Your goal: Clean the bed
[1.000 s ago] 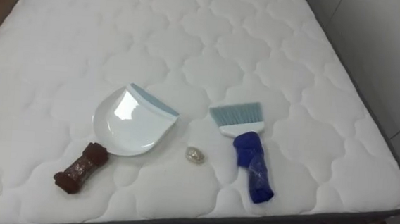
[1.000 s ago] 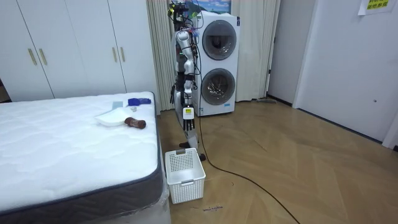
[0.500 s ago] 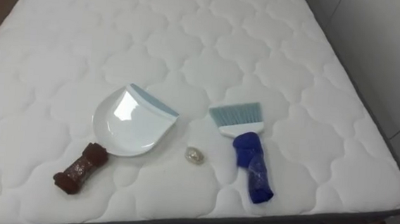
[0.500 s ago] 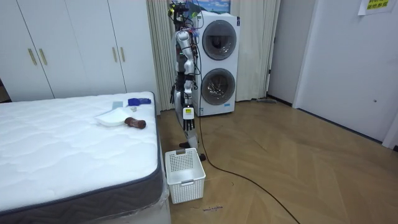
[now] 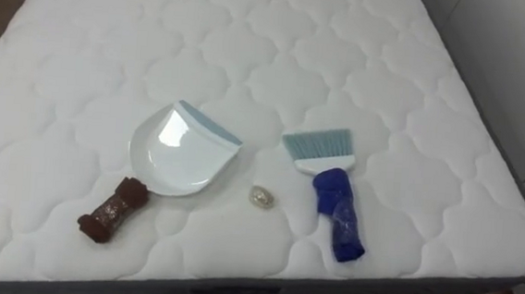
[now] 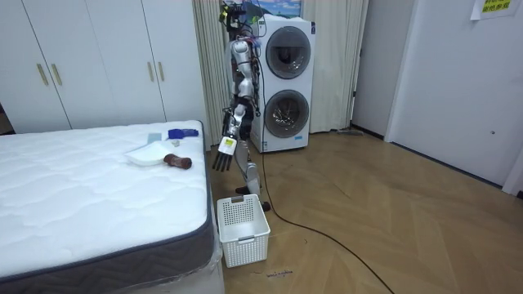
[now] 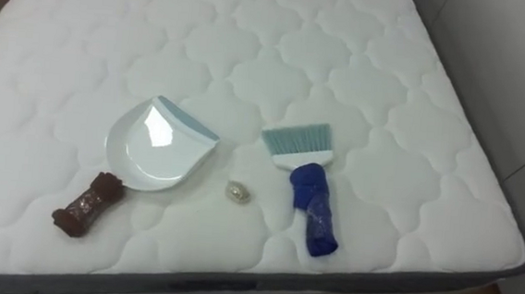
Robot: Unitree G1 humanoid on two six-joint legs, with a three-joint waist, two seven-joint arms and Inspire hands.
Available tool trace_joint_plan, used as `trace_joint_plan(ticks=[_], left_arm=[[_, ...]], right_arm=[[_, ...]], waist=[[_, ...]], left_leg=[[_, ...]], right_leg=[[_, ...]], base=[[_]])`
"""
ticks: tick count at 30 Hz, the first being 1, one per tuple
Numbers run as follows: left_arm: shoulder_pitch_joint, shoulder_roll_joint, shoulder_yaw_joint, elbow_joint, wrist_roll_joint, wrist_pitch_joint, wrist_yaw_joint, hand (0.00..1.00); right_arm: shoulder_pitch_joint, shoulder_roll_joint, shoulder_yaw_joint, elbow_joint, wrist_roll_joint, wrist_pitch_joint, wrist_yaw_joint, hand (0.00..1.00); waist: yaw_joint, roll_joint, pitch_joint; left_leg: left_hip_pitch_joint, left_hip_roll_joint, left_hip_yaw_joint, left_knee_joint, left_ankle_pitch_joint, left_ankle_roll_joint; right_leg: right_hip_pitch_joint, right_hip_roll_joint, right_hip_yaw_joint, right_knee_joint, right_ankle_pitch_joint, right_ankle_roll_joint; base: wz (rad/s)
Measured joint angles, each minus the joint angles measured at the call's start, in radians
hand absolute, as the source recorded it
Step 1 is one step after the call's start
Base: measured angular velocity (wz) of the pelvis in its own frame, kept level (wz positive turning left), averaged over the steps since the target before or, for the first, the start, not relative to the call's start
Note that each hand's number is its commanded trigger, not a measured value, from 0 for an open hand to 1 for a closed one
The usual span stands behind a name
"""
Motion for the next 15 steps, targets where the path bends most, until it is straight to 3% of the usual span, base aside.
trace_joint_plan(ticks=[2, 7, 11, 15], left_arm=[[-0.008, 0.0, 0.0, -0.021, 0.02, -0.03, 0.043, 0.0], [-0.012, -0.001, -0.007, -0.104, 0.058, -0.065, 0.129, 0.0], [-0.049, 0.002, -0.038, -0.127, 0.054, -0.091, 0.181, 0.0], [-0.082, 0.003, -0.069, -0.169, 0.053, -0.149, 0.235, 0.0]], right_arm=[[-0.001, 0.0, 0.0, 0.0, -0.018, -0.007, 0.001, 0.0], [-0.008, -0.002, 0.004, 0.002, -0.04, -0.027, 0.014, 0.0], [-0.023, -0.016, 0.063, 0.005, -0.028, -0.031, 0.02, 0.0], [-0.04, -0.019, 0.095, 0.003, -0.03, -0.042, 0.023, 0.0]], waist=[[0.0, -0.001, -0.0018], [0.0, -0.001, -0.0055], [0.004, 0.001, -0.005], [0.005, 0.002, -0.005]], left_leg=[[0.001, -0.001, -0.003, -0.002, 0.0, 0.0], [-0.005, -0.001, -0.003, -0.003, 0.0, 0.0], [-0.019, -0.001, -0.002, 0.001, 0.0, 0.0], [-0.026, -0.001, -0.002, 0.001, 0.0, 0.0]], right_leg=[[-0.001, 0.0, 0.001, -0.002, 0.0, 0.0], [-0.016, -0.001, 0.0, 0.0, 0.0, 0.001], [-0.028, -0.002, -0.001, 0.005, 0.001, 0.0], [-0.037, -0.003, -0.002, 0.011, 0.001, 0.0]], base=[[-0.02], [-0.03], [0.0], [0.0]])
